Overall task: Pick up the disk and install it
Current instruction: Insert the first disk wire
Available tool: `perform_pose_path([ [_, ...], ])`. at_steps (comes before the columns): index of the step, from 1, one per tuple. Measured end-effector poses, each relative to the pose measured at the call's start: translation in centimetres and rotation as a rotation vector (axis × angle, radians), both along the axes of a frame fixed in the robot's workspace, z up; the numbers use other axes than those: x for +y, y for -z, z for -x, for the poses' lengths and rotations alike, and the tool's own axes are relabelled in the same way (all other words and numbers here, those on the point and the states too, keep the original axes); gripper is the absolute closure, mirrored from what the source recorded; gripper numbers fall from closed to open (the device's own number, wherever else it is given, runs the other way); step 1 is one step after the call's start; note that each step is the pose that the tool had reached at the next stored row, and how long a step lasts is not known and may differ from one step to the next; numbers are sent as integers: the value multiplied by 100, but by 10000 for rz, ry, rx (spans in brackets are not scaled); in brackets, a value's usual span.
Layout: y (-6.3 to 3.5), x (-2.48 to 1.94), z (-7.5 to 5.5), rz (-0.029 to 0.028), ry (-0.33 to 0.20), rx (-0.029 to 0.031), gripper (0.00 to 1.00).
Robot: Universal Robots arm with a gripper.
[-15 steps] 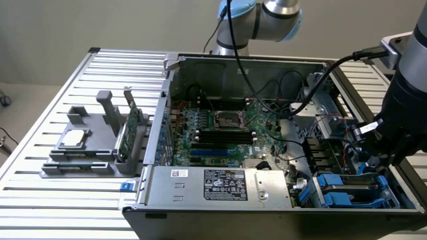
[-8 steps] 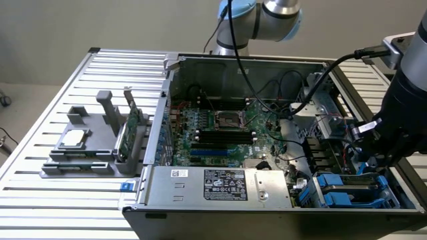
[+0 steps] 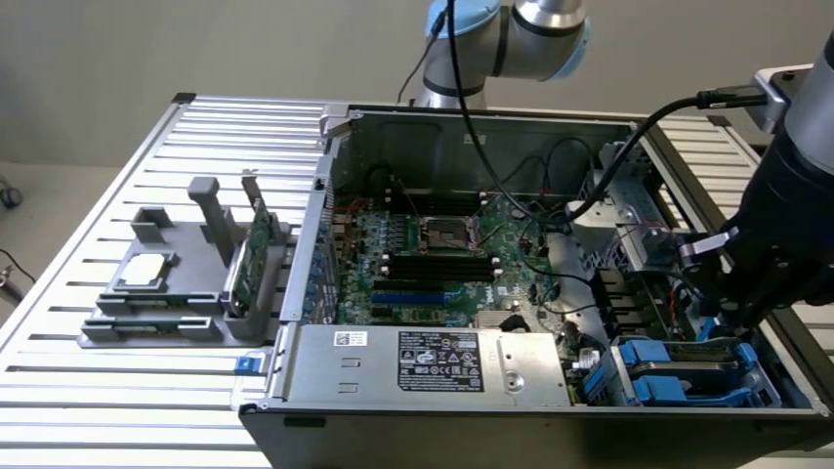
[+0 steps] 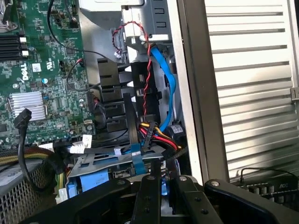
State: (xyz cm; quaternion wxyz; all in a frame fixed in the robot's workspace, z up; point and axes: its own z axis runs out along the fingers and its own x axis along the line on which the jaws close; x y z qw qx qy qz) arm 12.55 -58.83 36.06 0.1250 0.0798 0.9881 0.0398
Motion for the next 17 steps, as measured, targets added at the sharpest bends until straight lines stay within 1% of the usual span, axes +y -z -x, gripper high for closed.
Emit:
perform_pose_path([
  [2,-4,0,1,-56,147,77,81],
  [5,-13,0,1,-105,227,196,81],
  [6,-17,0,0,-118,228,251,81],
  [8,-23,0,-8,-149,229,390,81],
  [10,-32,0,-24,-178,230,547,81],
  [15,-40,0,-94,-238,232,1027,81],
  [17,-46,0,-132,-254,233,1202,81],
])
